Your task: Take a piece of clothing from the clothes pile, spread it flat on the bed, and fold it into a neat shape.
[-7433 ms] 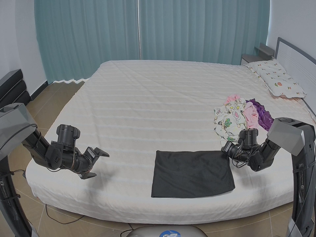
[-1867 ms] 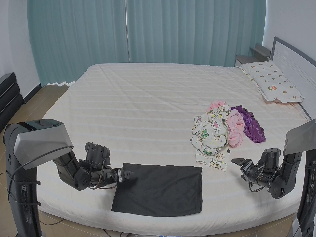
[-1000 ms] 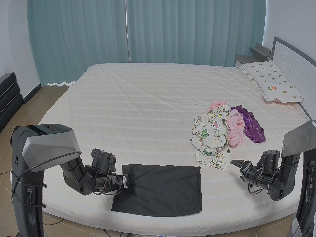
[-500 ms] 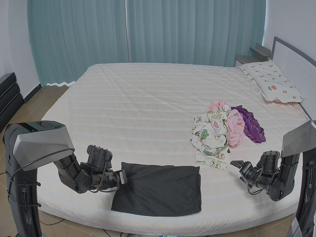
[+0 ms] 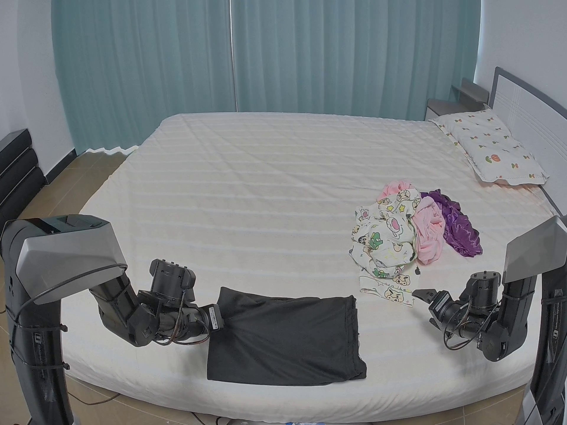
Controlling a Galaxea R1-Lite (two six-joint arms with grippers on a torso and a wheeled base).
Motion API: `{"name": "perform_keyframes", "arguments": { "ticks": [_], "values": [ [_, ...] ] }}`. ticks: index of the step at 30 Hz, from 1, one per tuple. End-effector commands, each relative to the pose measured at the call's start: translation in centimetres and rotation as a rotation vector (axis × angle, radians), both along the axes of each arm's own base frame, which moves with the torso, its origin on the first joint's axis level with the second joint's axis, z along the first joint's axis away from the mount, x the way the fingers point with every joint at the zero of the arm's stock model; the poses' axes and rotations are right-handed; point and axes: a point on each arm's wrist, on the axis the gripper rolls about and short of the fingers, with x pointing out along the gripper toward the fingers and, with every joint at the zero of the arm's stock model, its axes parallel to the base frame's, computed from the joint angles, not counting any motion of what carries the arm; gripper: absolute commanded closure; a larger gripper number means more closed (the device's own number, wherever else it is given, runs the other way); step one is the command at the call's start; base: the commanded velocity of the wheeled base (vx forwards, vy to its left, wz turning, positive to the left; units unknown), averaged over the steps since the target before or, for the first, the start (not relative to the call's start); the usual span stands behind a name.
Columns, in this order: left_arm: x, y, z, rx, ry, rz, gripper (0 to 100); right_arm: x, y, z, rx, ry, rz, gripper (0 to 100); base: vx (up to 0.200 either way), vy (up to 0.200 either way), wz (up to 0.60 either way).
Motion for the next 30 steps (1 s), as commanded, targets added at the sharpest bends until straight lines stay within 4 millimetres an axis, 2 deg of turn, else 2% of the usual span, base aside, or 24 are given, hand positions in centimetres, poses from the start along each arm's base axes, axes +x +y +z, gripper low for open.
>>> {"name": "perform_keyframes", "arguments": {
  "ticks": [1, 8, 14, 20, 26, 30],
  "values": [
    [0.0, 0.3, 0.2, -0.001, -0.004, 0.008, 100, 0.0, 0.0, 0.0, 0.000, 0.001, 0.001, 0, 0.000, 0.200, 0.00],
    [0.1, 0.6, 0.3, -0.013, 0.000, 0.031, 100, 0.0, 0.0, 0.0, 0.000, -0.001, -0.001, 0, 0.000, 0.200, 0.00],
    [0.1, 1.0, 1.2, -0.022, -0.013, 0.050, 100, 0.0, 0.0, 0.0, 0.000, 0.001, 0.001, 0, 0.000, 0.200, 0.00],
    [0.2, 1.4, 0.9, -0.020, -0.003, 0.062, 100, 0.0, 0.0, 0.0, -0.001, 0.001, -0.001, 0, 0.000, 0.200, 0.00],
    [0.2, 1.3, 0.7, -0.017, 0.003, 0.059, 100, 0.0, 0.1, 0.0, 0.000, 0.001, 0.002, 0, 0.000, 0.000, 0.00],
    [0.0, 1.2, 0.7, -0.016, 0.007, 0.055, 100, 0.0, 0.1, 0.0, -0.001, 0.001, 0.001, 0, -0.200, 0.000, 0.00]
  ]
}}
